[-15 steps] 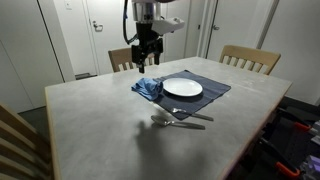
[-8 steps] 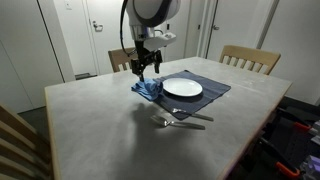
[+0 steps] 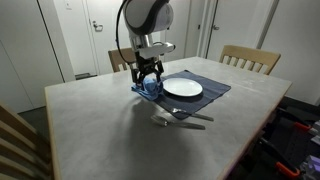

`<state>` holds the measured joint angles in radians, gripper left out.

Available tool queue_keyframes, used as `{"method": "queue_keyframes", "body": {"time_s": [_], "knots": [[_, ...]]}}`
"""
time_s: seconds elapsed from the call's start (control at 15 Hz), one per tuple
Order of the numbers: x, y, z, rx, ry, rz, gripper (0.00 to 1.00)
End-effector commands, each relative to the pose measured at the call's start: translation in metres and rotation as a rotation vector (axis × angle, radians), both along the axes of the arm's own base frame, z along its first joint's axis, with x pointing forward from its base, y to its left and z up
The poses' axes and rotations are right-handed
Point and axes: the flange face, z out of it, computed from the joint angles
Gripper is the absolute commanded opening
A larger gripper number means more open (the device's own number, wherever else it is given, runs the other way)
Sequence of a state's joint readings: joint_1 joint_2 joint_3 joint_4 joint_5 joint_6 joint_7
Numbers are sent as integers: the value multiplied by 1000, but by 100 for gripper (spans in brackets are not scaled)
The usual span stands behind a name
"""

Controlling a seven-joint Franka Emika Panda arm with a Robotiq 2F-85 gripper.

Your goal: Use the towel to wipe the plate

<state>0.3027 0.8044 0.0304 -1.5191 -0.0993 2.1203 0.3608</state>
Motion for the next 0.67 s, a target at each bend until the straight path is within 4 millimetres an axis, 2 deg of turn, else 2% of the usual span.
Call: {"method": "queue_keyframes", "body": {"time_s": [0.0,0.6], "knots": [[12,-5,0,27,16,-43,100],[19,-18,-3,42,16,-73,98]]}}
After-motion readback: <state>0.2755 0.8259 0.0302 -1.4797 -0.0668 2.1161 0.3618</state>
